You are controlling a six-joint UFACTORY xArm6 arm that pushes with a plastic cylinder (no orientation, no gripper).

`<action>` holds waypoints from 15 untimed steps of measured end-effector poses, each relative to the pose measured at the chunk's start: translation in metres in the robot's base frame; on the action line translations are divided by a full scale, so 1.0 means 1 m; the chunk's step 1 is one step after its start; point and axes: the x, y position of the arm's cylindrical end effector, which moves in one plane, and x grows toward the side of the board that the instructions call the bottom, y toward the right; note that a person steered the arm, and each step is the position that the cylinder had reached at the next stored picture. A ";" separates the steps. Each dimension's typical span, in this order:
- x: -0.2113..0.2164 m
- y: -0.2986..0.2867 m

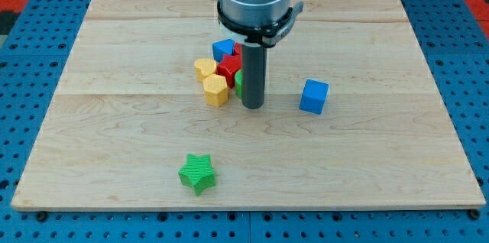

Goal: Slightly push the yellow heart and the red star with the blue cube towards the left center of the board

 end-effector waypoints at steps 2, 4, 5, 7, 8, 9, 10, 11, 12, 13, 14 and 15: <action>0.072 0.083; 0.022 0.076; -0.002 0.117; -0.022 0.113; -0.022 0.049; -0.017 0.085; -0.014 0.129; -0.060 0.172; -0.060 0.135; -0.060 0.067; -0.060 0.012; -0.025 0.075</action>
